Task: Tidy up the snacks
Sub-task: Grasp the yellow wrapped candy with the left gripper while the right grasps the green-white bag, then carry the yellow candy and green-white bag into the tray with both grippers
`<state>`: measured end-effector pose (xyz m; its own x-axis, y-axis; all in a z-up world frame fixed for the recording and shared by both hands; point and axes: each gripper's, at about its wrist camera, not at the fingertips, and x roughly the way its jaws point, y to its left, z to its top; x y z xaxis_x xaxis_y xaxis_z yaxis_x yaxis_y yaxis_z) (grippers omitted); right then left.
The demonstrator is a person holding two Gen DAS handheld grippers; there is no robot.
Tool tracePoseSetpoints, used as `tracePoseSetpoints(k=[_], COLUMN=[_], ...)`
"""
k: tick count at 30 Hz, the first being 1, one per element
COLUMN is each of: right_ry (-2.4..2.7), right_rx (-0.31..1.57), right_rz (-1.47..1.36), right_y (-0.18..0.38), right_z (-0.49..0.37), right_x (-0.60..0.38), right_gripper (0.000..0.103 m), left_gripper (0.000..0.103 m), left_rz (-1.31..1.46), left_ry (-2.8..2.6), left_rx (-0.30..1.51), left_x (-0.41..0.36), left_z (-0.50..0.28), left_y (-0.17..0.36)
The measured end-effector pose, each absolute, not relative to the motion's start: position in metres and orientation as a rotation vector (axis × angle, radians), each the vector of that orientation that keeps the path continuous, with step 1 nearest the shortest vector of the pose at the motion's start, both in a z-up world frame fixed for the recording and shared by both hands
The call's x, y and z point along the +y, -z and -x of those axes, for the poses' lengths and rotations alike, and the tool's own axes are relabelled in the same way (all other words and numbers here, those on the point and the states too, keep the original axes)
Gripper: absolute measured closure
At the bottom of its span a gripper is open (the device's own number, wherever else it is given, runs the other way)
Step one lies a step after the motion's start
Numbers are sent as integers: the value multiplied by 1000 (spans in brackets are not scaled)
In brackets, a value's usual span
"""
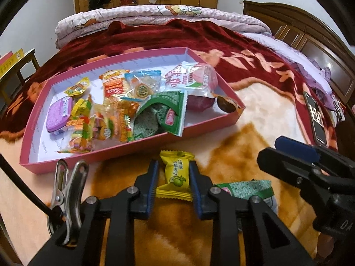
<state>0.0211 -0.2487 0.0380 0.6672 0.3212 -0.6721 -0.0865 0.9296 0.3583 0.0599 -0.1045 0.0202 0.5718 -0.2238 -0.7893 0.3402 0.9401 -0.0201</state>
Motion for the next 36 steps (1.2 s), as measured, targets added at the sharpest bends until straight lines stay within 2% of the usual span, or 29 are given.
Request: tracePoseSetpoints(k=[34,36], right_ry=[-272,-265], right_rx=[922,919], right_rz=[-251,-240], right_y=[-19,-20], right_z=[-4,-4], right_x=[-210,-209], right_gripper=[46,53], left_gripper=[75,75], left_rz=[-15,-11], left_ry=[247,245], left_rx=[890,886], left_x=[-37,-35], left_z=[-43,-43], left_y=[-36,-37])
